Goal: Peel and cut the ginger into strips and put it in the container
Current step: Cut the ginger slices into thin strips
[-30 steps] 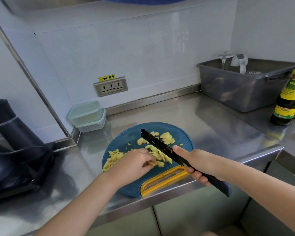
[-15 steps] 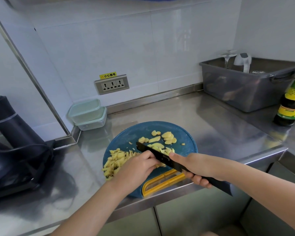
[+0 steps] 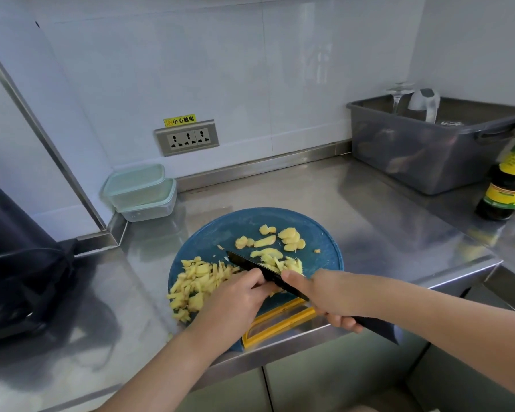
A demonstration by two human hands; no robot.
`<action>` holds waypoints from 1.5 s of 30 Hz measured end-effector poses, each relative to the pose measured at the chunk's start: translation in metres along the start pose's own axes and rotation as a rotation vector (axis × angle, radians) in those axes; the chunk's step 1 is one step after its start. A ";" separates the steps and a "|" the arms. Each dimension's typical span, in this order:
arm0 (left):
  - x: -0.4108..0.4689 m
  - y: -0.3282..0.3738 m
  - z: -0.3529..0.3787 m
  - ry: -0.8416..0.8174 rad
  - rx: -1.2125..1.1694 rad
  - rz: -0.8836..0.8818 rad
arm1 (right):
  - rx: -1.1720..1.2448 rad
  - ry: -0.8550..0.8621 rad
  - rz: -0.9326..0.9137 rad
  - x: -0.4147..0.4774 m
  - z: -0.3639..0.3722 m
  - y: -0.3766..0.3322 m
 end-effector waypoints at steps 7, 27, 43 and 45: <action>-0.002 0.003 0.000 0.023 0.024 -0.024 | 0.291 -0.070 -0.212 -0.006 -0.007 0.000; -0.001 -0.006 -0.001 0.075 0.151 -0.060 | 0.312 -0.075 -0.291 -0.006 -0.009 0.009; 0.001 -0.008 0.001 0.066 0.137 -0.054 | 0.308 -0.086 -0.242 -0.001 -0.007 0.010; 0.001 -0.008 0.002 0.060 0.134 -0.058 | 0.296 -0.072 -0.195 -0.001 -0.006 0.007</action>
Point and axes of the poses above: each hand's wrist, its own x-axis towards the middle knuckle, its own z-axis out of the palm, y = z × x, the point moved 7 cm from there along x, towards the middle knuckle, and after that the axes turned 12 degrees about -y, right-handed, at the moved point
